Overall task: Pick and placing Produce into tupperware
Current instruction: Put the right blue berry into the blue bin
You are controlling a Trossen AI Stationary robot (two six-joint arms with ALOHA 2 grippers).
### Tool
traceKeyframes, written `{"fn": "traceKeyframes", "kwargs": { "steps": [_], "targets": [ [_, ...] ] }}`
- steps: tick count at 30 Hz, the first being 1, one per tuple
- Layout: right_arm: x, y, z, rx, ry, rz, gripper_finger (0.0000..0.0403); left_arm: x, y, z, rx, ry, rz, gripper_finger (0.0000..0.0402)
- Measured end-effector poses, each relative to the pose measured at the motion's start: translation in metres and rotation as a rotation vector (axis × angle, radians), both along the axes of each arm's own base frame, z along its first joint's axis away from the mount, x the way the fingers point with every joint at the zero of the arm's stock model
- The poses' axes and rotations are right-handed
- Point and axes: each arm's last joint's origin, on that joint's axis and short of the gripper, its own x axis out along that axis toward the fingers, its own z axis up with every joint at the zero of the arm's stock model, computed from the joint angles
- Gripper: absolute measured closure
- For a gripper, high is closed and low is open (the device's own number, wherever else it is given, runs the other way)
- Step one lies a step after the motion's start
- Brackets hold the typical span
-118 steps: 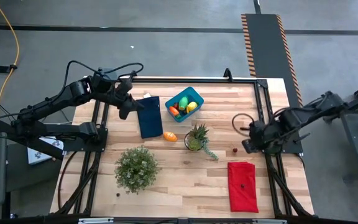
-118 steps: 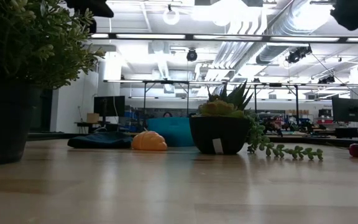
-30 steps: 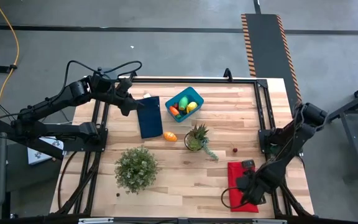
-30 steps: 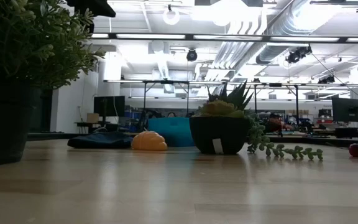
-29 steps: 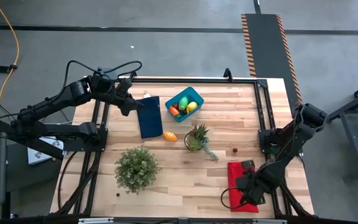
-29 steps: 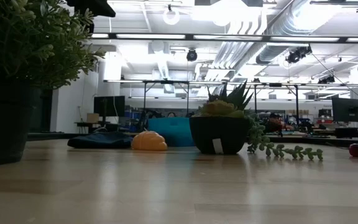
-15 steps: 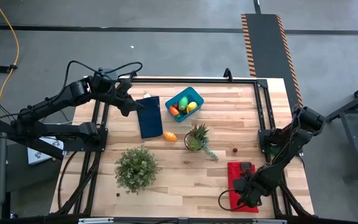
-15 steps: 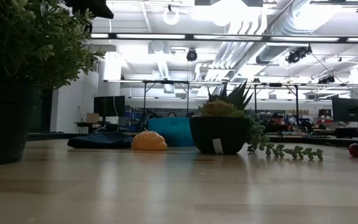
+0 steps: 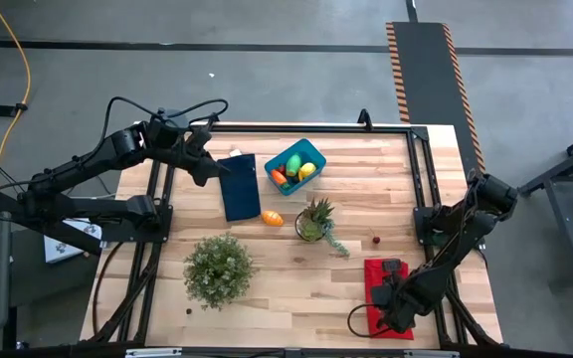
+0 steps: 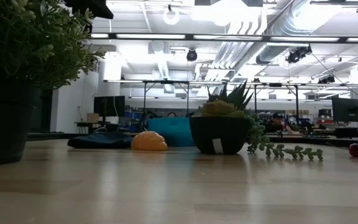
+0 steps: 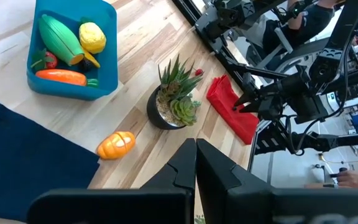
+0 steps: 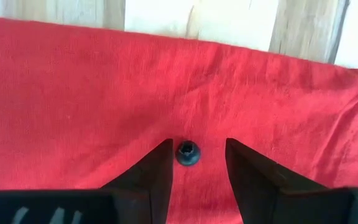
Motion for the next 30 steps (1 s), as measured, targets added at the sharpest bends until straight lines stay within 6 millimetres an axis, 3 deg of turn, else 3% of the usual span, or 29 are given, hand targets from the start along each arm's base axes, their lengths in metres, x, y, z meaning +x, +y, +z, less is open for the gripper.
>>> {"fn": "traceKeyframes", "kwargs": {
  "steps": [30],
  "targets": [
    [-0.01,0.006,-0.003,-0.03,-0.015,-0.015,0.0265,0.0,0.0,0.0,0.003,-0.001,-0.002,0.0401]
  ]
}}
